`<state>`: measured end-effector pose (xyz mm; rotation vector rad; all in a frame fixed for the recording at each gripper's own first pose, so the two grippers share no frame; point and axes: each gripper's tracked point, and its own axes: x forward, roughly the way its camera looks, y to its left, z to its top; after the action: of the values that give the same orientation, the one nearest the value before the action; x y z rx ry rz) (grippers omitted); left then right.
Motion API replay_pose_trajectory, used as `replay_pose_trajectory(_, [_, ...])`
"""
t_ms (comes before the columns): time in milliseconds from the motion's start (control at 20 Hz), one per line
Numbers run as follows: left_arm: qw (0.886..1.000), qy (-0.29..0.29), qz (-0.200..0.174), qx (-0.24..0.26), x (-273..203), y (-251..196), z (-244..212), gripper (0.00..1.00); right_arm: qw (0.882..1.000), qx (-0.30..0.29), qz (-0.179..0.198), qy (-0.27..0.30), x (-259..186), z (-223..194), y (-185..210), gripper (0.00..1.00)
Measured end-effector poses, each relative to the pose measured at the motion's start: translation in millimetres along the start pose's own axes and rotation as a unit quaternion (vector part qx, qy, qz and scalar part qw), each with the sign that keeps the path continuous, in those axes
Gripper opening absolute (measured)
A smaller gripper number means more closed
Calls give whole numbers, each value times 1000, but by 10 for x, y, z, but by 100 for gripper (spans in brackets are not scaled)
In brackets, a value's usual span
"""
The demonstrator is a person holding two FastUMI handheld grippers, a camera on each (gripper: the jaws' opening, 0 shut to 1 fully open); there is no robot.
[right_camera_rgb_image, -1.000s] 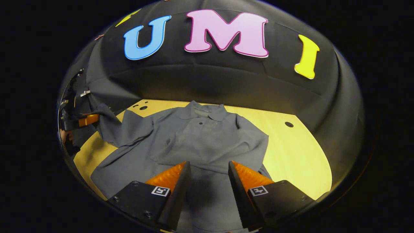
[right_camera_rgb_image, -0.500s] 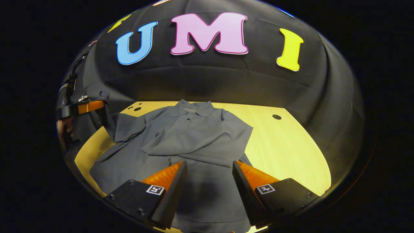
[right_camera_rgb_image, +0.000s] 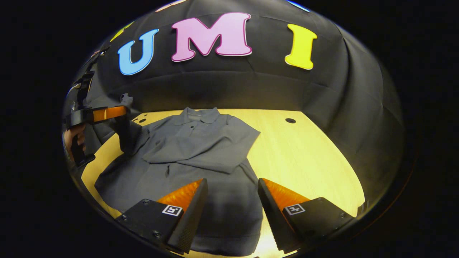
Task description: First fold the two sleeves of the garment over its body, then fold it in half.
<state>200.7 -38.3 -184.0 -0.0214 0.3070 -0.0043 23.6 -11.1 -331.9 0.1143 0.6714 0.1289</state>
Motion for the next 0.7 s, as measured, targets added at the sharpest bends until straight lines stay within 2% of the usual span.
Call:
replay_pose_trajectory(350, [998, 30, -53, 34, 275, -921, -337, 7, 1000, 11, -12, 18, 1, -211, -351, 88])
replay_pose_trajectory(700, [992, 84, -73, 60, 493, -1374, -875, 10, 999, 28, -15, 31, 37, -346, -568, 87])
